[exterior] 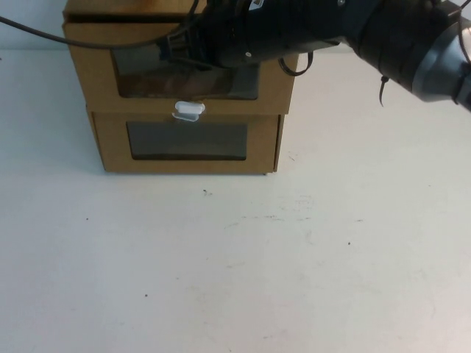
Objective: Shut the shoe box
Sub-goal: Close the shoe box with your right arm
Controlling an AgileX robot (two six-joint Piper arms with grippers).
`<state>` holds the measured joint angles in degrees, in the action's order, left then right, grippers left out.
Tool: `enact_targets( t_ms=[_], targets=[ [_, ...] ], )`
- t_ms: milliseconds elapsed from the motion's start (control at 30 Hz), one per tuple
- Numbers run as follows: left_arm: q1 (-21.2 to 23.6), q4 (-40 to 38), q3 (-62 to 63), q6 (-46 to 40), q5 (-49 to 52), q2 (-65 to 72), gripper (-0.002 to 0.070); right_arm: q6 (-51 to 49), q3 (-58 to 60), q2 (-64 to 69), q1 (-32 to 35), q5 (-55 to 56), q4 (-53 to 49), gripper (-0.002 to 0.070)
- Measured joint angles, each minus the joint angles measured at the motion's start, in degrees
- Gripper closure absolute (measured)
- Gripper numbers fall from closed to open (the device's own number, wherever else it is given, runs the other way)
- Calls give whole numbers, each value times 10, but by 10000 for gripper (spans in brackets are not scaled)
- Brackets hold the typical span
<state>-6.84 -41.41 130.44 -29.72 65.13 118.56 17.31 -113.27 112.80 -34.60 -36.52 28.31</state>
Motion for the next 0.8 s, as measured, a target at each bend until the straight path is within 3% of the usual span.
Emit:
enact_targets(
  t_ms=[800],
  targets=[
    [0,0,1,0,3,0,680,-8,-2,-17,52,-54,-19,687]
  ],
)
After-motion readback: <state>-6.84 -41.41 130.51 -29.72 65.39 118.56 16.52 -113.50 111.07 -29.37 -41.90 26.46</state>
